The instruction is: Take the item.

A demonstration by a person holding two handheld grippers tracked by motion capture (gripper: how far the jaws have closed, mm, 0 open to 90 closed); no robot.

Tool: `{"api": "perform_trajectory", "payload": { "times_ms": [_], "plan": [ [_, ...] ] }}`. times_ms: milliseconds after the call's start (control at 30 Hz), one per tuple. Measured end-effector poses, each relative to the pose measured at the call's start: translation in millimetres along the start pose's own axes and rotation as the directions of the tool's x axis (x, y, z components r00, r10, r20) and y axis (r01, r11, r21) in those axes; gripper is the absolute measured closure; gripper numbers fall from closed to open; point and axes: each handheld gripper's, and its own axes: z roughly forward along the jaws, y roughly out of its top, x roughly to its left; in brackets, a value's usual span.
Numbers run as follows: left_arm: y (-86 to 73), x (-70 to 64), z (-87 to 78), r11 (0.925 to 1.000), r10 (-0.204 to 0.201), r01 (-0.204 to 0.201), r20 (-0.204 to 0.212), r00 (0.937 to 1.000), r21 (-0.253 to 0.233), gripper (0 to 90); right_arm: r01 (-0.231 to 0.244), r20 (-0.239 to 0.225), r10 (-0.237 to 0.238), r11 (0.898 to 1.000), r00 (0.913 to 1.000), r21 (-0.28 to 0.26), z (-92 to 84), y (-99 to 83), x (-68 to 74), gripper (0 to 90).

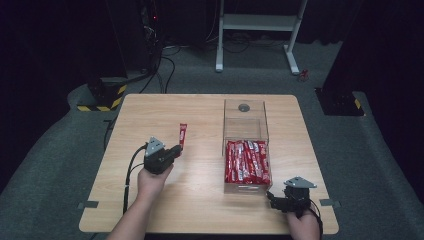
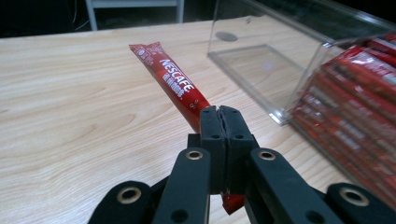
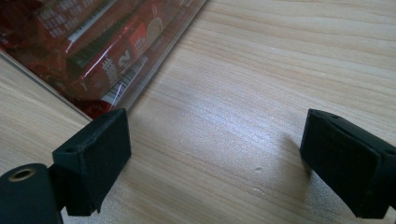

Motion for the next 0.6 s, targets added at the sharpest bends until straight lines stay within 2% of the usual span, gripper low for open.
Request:
{"api": "perform_trajectory", "payload": {
  "times_ms": [33,100,167,200,233,600],
  "plan": [
    [-1.2,1.6,1.7,1.0,-0.004,0.004,-0.005,1.0,0.006,88.8,-0.003,0.0,0.003,1.0,1.0,0.001,-0.1,0.0,0.2,8.6],
    [-4.2,1.6,5.8,0.9984,-0.056,0.056,0.0,0.9984,0.003,88.8,-0.002,0.0,0.002,1.0,1.0,0.001,-0.1,0.0,0.2,8.6],
    [-7.0,2.0,9.7,0.9971,-0.076,0.076,-0.008,0.9971,0.002,88.8,-0.003,0.0,0.003,1.0,1.0,0.001,-0.1,0.0,0.2,8.6],
    [-8.6,3.6,11.1,0.9978,-0.065,0.065,-0.013,0.9978,0.016,88.8,-0.003,0.0,0.003,1.0,1.0,0.001,-0.1,0.0,0.2,8.6],
    [-9.9,7.7,11.0,0.9986,-0.019,0.02,-0.02,0.9996,0.049,88.8,-0.003,0.0,0.003,1.0,1.0,0.001,-0.1,0.0,0.2,8.6],
    [-20.8,11.8,29.8,0.9898,-0.011,0.02,-0.061,0.9981,0.141,88.7,-0.002,0.0,0.002,1.0,1.0,0.001,-0.2,-0.2,0.2,8.6]
  ]
}}
